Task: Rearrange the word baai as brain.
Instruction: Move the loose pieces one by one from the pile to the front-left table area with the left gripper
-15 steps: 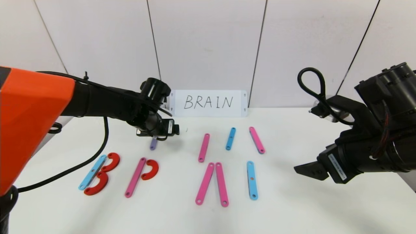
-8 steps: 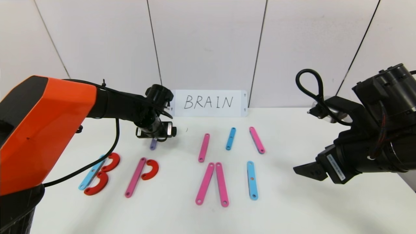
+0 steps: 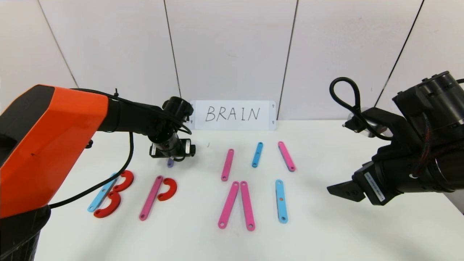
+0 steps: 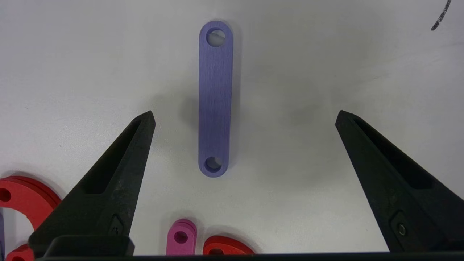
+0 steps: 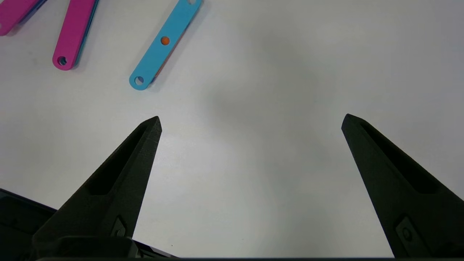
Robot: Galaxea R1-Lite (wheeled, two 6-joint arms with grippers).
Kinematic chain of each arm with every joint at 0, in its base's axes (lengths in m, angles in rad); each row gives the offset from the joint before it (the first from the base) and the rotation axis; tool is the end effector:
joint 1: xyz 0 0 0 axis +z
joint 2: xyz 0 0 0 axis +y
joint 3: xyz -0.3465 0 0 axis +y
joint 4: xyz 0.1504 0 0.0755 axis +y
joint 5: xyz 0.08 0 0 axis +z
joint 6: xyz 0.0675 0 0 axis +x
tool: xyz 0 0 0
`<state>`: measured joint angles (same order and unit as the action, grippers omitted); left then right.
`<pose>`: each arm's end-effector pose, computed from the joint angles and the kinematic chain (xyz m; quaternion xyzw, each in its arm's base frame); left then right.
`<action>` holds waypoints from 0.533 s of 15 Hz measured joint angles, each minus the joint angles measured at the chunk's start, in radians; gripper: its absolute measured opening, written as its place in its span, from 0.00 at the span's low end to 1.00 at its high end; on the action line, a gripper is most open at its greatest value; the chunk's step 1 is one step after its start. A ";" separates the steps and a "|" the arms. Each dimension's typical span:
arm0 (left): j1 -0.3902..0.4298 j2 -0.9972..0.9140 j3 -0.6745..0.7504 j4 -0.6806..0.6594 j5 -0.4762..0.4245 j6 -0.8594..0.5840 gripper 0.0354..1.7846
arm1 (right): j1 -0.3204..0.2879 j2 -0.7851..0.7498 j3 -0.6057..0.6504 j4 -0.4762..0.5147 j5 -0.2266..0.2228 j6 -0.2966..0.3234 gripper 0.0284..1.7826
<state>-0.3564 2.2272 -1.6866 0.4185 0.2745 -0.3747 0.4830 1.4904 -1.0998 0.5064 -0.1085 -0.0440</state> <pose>0.4398 -0.1442 0.1431 -0.0245 0.4377 0.0460 0.8976 0.2087 0.1012 0.2430 -0.1458 0.4110 0.1768 0.8824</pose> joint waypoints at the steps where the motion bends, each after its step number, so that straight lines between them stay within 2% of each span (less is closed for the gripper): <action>1: 0.002 -0.003 -0.004 0.012 0.000 -0.009 0.97 | 0.000 0.000 0.000 0.000 0.000 0.000 0.98; 8: 0.026 0.006 -0.037 0.039 -0.003 -0.027 0.97 | 0.000 0.000 0.001 0.000 0.000 0.000 0.98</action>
<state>-0.3309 2.2332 -1.7236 0.4570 0.2717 -0.4021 0.4830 1.4902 -1.0991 0.5064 -0.1081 -0.0436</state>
